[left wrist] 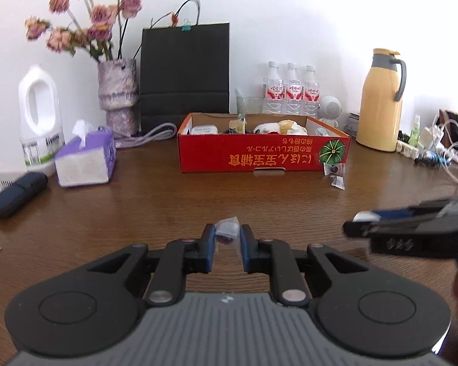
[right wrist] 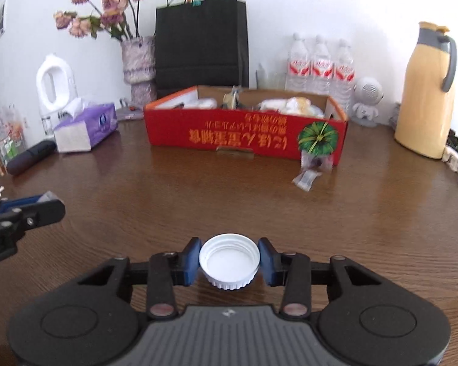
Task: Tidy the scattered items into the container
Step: 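Carry clear packet with left tool while right tool carries white cap, drop both into box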
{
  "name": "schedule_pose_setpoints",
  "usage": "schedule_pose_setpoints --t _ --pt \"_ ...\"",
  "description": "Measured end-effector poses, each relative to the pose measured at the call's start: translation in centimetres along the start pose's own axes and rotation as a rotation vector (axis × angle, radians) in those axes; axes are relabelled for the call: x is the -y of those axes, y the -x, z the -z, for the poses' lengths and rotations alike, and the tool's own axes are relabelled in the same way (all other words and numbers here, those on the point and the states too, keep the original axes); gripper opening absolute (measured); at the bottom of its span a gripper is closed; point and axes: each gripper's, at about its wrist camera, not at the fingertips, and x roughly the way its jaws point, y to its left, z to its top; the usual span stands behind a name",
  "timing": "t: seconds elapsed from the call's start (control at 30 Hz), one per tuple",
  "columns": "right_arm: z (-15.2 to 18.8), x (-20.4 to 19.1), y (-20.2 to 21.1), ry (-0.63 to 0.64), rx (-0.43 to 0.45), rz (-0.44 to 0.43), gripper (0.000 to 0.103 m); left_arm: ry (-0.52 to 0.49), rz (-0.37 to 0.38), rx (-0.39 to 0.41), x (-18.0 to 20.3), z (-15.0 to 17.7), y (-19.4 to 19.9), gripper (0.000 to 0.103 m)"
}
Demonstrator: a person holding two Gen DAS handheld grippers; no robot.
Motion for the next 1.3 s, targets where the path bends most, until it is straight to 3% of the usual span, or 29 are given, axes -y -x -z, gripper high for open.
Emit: schedule_pose_setpoints --t 0.17,0.3,0.47,0.53,0.6,0.67,0.73,0.87,0.97,1.07,1.17,1.3 --pt "-0.4 0.3 4.9 -0.019 0.130 0.009 0.039 0.007 0.002 0.089 0.7 -0.5 1.4 0.017" --pt "-2.6 1.4 5.5 -0.021 0.203 0.007 0.039 0.039 0.013 0.154 0.4 -4.0 0.4 0.018" --pt "-10.5 3.0 3.3 -0.013 0.344 -0.006 0.039 0.068 0.007 0.304 -0.5 -13.1 -4.9 0.018" --pt "-15.4 3.4 1.7 -0.005 0.385 -0.024 0.039 0.064 0.023 0.294 -0.7 -18.0 -8.3 0.018" --pt "-20.2 3.8 -0.2 0.003 0.412 -0.008 0.039 0.035 -0.014 0.299 -0.4 -22.2 -11.4 0.018" --pt "-24.2 4.5 -2.3 -0.004 0.388 0.021 0.039 0.011 -0.043 0.293 -0.2 -24.8 -14.0 0.018" --pt "-26.4 5.4 -3.6 -0.025 0.347 0.001 0.039 0.019 -0.036 0.251 -0.8 -25.9 -16.0 0.018" --pt "-28.2 5.5 -5.0 0.053 0.265 -0.029 0.039 0.039 0.014 0.056 -2.7 -26.7 -20.0 0.018" --pt "-30.5 6.2 -7.6 0.056 0.112 -0.047 0.039 0.052 0.115 -0.155 -4.1 -27.5 -24.4 0.019" --pt "-32.0 7.0 -11.9 0.044 -0.071 -0.074 0.039 0.075 0.110 -0.342 -5.3 -26.9 -28.9 0.019" --pt "-31.9 8.5 -16.1 0.046 -0.211 -0.012 0.039 0.086 0.105 -0.459 -6.2 -25.4 -31.6 0.019" --pt "-29.9 10.2 -21.5 0.080 -0.370 0.120 0.039 0.045 0.085 -0.540 -6.1 -22.9 -33.9 0.019"
